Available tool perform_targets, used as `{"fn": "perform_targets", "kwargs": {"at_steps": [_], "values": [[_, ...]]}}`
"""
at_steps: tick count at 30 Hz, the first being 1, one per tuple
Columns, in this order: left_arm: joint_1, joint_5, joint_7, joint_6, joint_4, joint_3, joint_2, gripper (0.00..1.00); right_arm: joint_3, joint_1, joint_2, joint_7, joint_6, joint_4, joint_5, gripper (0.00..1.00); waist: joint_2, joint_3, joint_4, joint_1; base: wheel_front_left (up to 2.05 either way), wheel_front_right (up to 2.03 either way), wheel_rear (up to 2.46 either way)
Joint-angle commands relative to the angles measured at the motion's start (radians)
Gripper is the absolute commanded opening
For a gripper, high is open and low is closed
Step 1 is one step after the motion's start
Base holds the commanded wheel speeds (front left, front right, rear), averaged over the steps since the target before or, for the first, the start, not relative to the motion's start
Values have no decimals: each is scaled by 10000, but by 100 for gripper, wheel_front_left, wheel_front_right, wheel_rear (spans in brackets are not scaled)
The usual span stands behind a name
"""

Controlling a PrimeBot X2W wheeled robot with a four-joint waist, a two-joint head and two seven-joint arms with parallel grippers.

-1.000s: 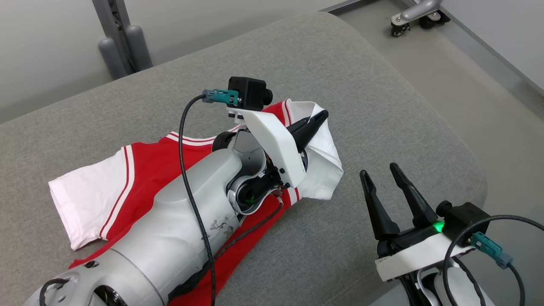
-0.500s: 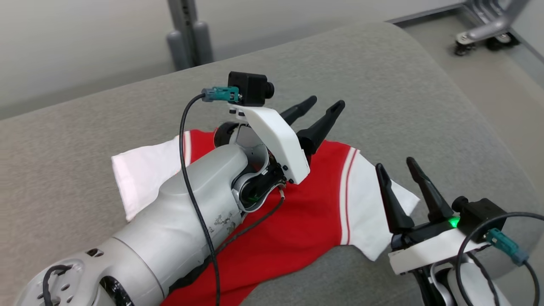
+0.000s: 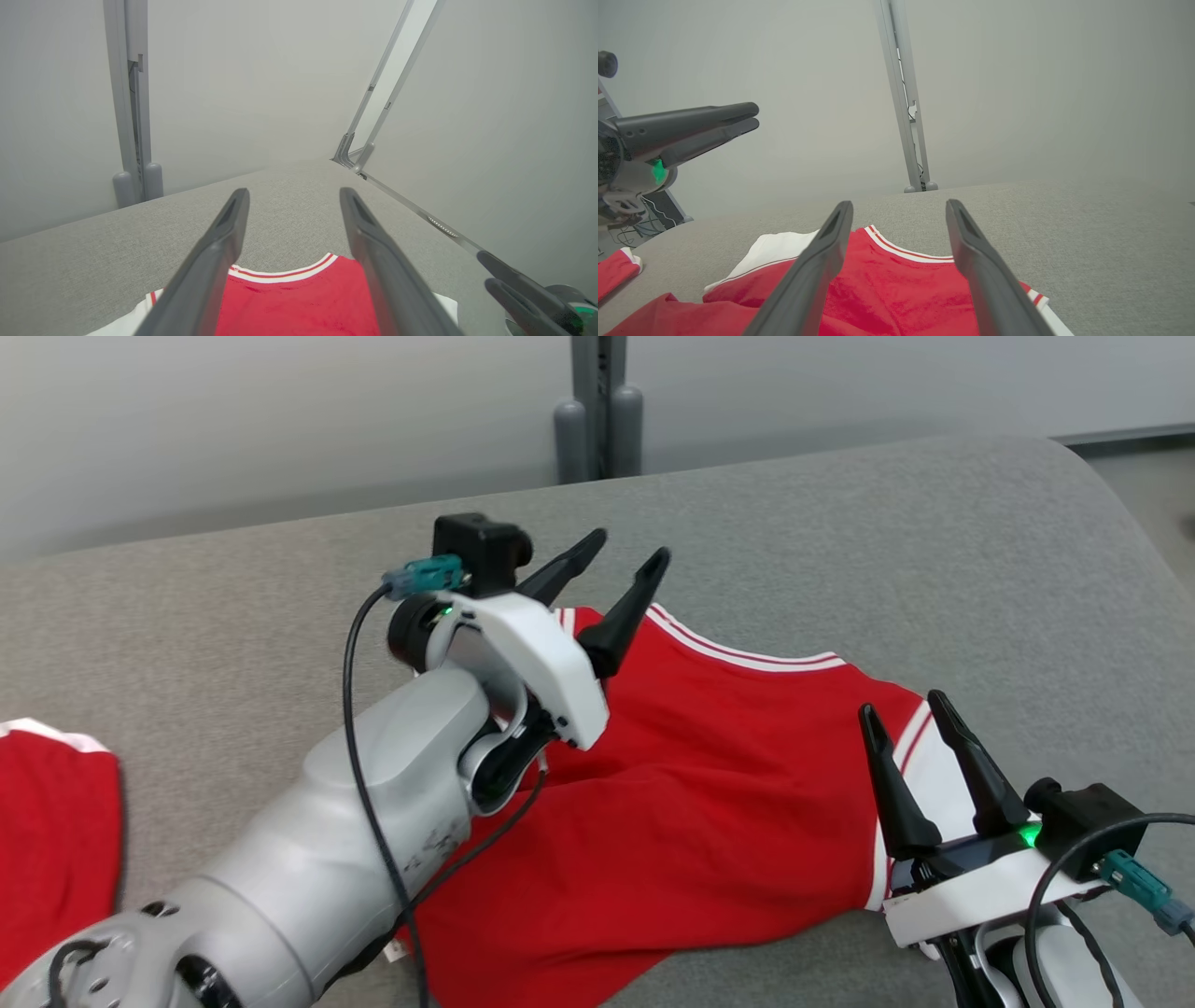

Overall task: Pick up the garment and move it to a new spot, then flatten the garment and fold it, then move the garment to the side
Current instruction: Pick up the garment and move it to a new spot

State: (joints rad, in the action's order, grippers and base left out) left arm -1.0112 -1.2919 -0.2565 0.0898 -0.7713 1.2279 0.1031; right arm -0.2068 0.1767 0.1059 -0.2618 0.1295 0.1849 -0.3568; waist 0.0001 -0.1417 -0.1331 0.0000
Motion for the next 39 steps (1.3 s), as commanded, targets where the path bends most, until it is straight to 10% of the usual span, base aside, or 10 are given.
{"fn": "perform_targets", "kwargs": {"at_steps": [1, 12, 23, 39], "values": [[320, 234, -53, -162, 145, -149, 193, 100, 47, -120, 96, -51, 23, 14, 58, 100, -1, 210, 313, 0, 0, 0, 0], [3990, 3170, -64, -1853, 3895, -3761, 2293, 100, 144, -629, 267, -51, 23, -65, -35, 100, -1, 763, 615, 0, 0, 0, 0], [7609, 5566, -64, -3129, 7008, -6551, 2600, 100, 290, -1297, 118, -51, 23, -415, -45, 100, -1, 916, 694, 0, 0, 0, 0], [9601, 6333, -65, -2559, 6770, -7826, 1802, 100, 725, -1780, 136, -51, 23, -1147, 340, 100, -1, 815, 953, 0, 0, 0, 0]]}}
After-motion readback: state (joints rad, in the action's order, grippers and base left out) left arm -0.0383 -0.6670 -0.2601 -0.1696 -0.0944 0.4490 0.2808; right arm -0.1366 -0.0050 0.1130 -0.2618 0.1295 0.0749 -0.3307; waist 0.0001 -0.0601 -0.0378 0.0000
